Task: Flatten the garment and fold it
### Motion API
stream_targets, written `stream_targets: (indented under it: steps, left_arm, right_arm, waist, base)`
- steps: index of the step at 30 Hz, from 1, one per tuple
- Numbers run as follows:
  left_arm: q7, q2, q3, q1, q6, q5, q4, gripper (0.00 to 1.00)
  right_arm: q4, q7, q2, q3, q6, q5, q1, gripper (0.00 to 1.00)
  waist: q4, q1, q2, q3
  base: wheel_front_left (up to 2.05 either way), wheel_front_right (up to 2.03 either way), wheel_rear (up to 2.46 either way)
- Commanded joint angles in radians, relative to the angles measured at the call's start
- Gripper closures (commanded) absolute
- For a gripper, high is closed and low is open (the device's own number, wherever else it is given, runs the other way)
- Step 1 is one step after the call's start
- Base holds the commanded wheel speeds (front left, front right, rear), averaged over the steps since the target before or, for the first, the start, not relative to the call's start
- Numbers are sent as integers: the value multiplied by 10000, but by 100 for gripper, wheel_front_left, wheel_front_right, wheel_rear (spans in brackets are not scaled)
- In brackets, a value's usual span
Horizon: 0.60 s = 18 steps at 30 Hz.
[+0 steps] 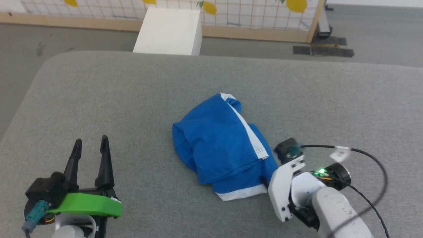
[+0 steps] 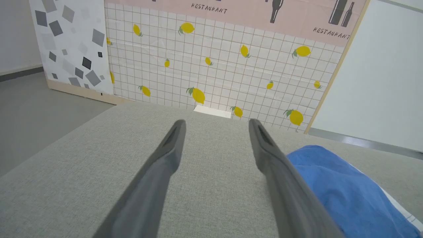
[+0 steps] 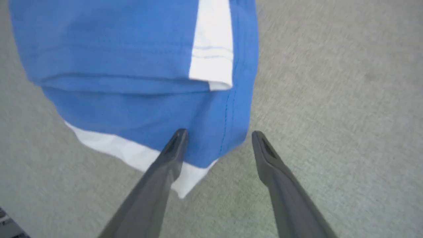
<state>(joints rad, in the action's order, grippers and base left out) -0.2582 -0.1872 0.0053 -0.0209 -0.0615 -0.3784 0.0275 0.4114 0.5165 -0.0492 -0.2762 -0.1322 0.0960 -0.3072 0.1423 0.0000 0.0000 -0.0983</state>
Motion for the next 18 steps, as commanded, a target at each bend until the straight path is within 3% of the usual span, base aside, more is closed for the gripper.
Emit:
stream_targets:
  steps: [1,8,9,10,14,18]
  left_arm:
    - [-35,148,174,-220,-162,164,62,0]
    - [-35,496,621,-525,-580,490,327,0]
    - [-35,537,677,-544,-608,504,345,0]
    - [-35,575,728,-552,-626,492,351,0]
    - [-35,647,853,-539,-672,584,355,0]
    - [-35,705,901,-494,-686,668,344,0]
  right_arm:
    - [102,489,-10,-165,15,-243,-168,0]
    - [404,1298,-10,-558,15,-104,-117,2]
    - [358,1164,-10,-491,15,17,-145,40]
    - [328,1020,-10,-441,15,81,-181,100]
    - [-93,-228,-10,389,15,504,-405,100]
    - [-635,-1329,-10,2306,15,470,-413,100]
  waist:
    - [282,0,0,-303]
    - [479,0,0,-557]
    - [460,0,0,-562]
    - [433,0,0,-550]
    - [278,0,0,-417]
    - [119,0,0,-250]
  base:
    - [0,0,0]
    - [0,0,0]
    - [0,0,0]
    - [0,0,0]
    - [0,0,0]
    - [0,0,0]
